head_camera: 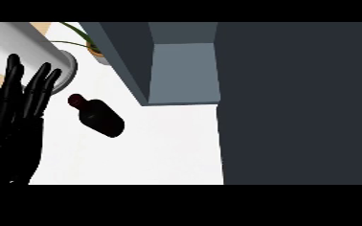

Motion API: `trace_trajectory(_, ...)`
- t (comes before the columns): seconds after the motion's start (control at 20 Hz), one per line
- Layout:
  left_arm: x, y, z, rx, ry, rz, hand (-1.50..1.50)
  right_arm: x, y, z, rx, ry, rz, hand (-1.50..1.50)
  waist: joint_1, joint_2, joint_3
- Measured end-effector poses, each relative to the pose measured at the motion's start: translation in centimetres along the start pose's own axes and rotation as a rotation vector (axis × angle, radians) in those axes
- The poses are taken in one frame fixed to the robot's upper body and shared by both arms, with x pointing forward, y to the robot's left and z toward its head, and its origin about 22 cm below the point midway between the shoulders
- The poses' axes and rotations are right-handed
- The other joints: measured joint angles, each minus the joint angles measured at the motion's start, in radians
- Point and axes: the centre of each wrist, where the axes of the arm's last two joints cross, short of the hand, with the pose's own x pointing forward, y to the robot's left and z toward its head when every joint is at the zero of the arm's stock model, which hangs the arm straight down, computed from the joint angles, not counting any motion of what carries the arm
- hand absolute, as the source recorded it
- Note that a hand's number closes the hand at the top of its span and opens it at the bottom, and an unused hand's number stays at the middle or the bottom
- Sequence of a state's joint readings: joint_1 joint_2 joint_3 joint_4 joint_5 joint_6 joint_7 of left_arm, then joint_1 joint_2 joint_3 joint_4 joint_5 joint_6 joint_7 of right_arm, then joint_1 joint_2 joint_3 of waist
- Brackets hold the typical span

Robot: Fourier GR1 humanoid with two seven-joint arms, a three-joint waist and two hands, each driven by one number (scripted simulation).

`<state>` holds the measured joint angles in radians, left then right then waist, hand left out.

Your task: Pick up the wine, place it into the cabinet and close the cabinet

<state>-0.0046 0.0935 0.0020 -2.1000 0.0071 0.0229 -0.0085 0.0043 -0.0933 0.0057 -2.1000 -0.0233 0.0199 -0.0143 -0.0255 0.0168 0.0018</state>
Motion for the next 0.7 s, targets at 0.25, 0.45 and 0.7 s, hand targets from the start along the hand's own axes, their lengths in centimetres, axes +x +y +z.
trace_trajectory(0.25,-0.8,-1.3,0.4,-0.108,0.015,0.013,-1.5,0.8,-0.5,1.5,0.025,0.013,-0.016,-1.5,0.014,-0.013,-0.001)
trace_trajectory(0.45,-1.7,-4.1,1.3,-0.181,0.113,0.168,-1.5,1.4,0.1,2.7,0.159,0.067,-0.088,-1.5,0.011,-0.016,-0.002)
trace_trajectory(0.7,-0.4,-6.9,1.9,-0.21,0.188,0.288,-1.5,3.1,-0.2,3.2,0.236,0.124,-0.131,-1.5,0.018,-0.018,-0.002)
